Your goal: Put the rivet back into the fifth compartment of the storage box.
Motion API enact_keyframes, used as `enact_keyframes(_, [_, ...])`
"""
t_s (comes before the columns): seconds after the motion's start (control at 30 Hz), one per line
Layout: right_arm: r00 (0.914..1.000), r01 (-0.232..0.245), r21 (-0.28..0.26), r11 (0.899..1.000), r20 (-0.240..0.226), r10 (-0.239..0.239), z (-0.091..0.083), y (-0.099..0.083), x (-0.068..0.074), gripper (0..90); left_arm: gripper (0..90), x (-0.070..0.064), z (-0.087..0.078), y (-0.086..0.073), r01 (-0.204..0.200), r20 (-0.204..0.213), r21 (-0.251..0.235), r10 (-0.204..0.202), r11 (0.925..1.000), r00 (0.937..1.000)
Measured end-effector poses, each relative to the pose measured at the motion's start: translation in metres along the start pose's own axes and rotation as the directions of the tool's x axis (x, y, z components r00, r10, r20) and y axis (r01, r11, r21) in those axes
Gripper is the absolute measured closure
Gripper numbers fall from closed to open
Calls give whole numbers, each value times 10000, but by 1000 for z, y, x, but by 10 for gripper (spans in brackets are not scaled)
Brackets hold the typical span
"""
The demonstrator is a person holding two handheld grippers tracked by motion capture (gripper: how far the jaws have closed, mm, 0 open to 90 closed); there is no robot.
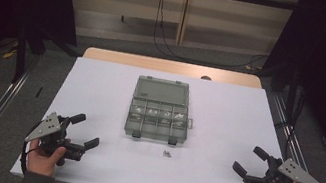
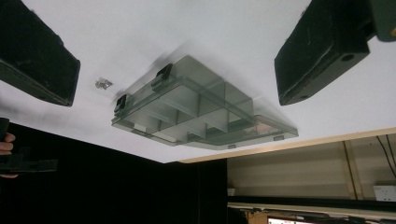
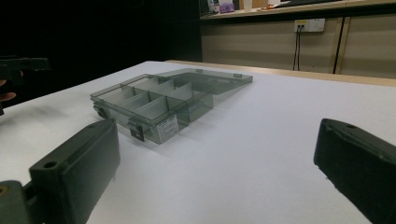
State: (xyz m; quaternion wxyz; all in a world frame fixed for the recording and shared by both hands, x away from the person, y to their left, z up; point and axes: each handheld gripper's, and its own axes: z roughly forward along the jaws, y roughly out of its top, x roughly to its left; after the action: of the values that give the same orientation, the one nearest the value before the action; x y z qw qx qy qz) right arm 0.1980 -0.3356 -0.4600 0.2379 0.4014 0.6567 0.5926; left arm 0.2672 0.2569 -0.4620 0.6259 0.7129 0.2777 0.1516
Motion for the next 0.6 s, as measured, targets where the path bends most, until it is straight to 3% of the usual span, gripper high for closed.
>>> enact_keyframes(0.6, [9999, 110, 19, 9999, -125, -110, 1, 0, 1, 5, 1, -8, 24, 0, -45, 431, 144, 39, 9999, 9991])
